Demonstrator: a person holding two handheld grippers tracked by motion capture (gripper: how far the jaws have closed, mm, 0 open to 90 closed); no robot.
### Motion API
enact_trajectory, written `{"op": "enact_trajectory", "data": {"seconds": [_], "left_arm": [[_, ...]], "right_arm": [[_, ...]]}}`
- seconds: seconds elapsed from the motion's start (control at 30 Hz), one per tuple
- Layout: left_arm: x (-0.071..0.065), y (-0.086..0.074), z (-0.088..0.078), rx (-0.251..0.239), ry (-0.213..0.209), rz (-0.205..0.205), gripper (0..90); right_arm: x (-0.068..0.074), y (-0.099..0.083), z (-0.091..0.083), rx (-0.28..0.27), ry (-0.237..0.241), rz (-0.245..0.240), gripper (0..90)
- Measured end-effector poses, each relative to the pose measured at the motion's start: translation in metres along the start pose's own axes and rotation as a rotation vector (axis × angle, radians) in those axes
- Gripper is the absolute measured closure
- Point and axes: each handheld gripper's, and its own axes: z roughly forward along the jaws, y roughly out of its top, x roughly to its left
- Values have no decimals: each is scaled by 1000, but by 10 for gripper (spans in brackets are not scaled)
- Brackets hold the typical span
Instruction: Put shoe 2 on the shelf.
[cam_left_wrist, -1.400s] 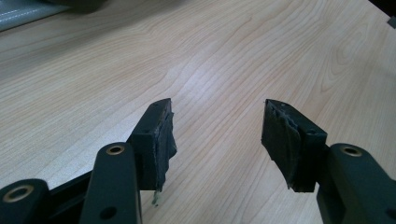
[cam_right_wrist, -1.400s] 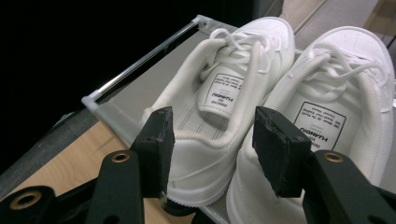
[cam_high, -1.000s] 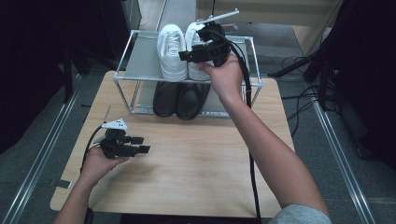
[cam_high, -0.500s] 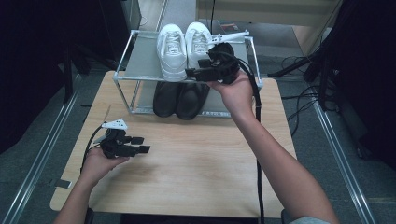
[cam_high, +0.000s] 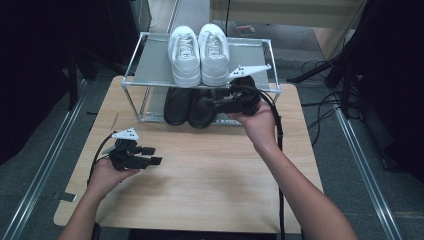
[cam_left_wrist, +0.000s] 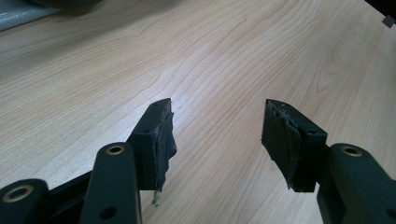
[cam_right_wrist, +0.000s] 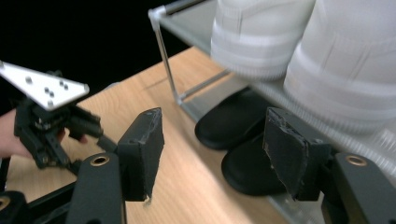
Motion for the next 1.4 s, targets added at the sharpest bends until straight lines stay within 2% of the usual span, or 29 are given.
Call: {"op": "enact_trajectory", "data": {"seconds": [0.17, 0.23, 0.37, 0.53, 0.67, 0.87, 1.03, 1.27, 1.4], "left_arm": [[0, 0, 0, 5, 5, 0, 436], [-1, 0, 1, 3, 4, 1, 436], [-1, 1, 2, 9, 2, 3, 436], [-2, 0, 3, 12, 7, 5, 435], [-1, 0, 3, 13, 8, 4, 435], [-2, 0, 5, 20, 4, 1, 430], [-2, 1, 6, 26, 2, 7, 426], [-3, 1, 7, 19, -1, -1, 411], [-3, 1, 8, 26, -4, -4, 402]], "right_arm": [[-5, -25, 0, 9, 30, 19, 390], [-6, -35, -3, -13, 66, 51, 392], [-3, -52, -8, -18, 50, 3, 393], [0, -72, -11, -14, 51, -14, 393], [2, -87, -15, -19, 65, -10, 393], [7, -112, -23, -17, 63, 7, 393], [11, -131, -27, -1, 54, 3, 392], [8, -153, -26, 36, 69, 13, 387], [5, -163, -28, 28, 49, -2, 387]]}}
